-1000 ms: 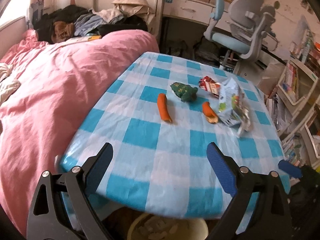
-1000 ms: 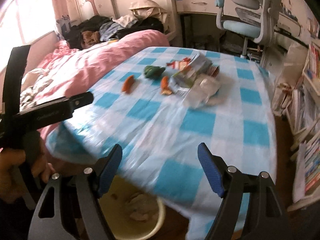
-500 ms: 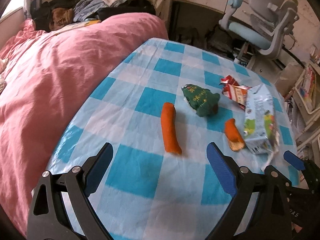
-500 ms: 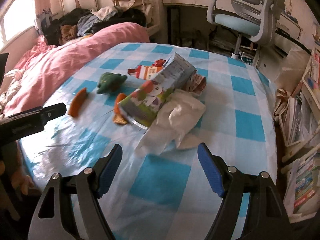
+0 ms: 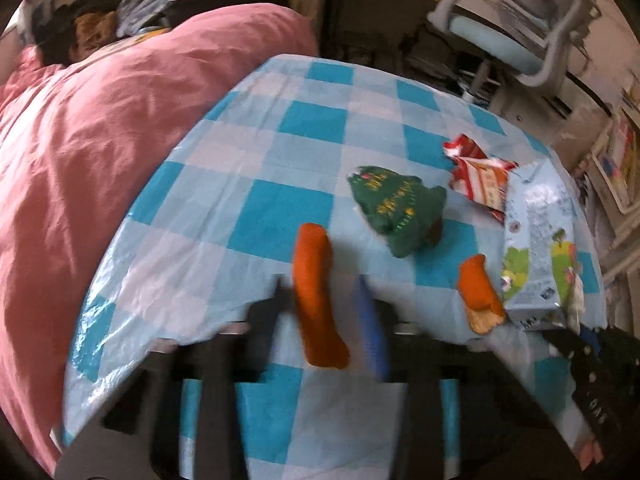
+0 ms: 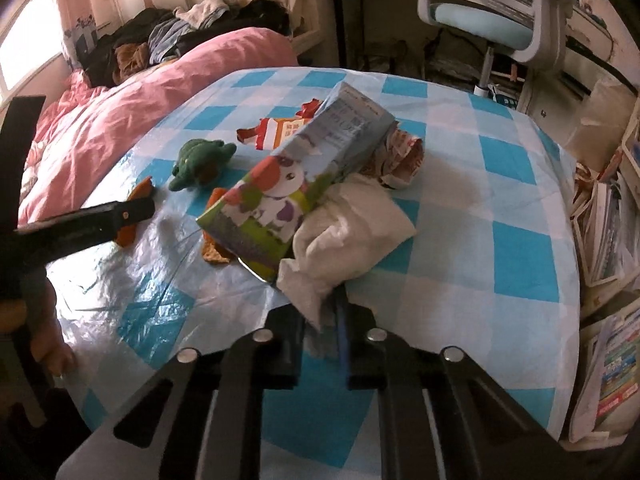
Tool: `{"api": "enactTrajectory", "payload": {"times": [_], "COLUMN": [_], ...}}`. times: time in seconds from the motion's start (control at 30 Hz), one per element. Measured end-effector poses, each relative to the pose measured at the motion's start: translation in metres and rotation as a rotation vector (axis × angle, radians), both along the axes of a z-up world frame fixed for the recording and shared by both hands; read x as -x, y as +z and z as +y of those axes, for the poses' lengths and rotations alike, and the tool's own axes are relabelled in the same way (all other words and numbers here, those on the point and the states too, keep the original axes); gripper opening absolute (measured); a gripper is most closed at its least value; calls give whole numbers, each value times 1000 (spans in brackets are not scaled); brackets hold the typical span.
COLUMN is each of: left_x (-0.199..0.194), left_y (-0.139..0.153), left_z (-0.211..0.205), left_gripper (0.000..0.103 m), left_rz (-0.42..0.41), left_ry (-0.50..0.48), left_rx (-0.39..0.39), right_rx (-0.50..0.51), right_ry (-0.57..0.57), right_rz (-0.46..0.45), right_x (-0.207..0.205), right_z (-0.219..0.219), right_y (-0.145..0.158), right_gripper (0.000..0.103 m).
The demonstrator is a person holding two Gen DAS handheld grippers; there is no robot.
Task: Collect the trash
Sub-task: 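Grasp an orange foam piece with the left tool while the right tool grasps a white tissue, then carry both items over the yellow bin and open both tools to drop them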
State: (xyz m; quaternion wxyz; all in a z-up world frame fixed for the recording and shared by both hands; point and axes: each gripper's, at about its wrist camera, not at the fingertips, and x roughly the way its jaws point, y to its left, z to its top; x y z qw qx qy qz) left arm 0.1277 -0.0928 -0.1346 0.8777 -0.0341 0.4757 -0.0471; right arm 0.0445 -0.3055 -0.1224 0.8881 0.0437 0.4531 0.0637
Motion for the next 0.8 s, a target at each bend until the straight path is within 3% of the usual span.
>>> {"api": "enactTrajectory", "payload": {"times": [0.23, 0.47, 0.8], "left_x": [22, 65, 128], "left_y": [12, 33, 40], "left_z": [5, 7, 9], "left_gripper": [15, 15, 15], "left_rz": [-24, -87, -130], "left_ry": [-38, -81, -133], "left_rx": [106, 121, 98], "right_rx": [-87, -157, -191], "right_ry": [-29, 15, 134], "right_rz": [-44, -94, -91], "right_x": [27, 73, 132], "right_z": [-6, 10, 50], "right_y": [19, 36, 31], "right_gripper": [10, 10, 10]}}
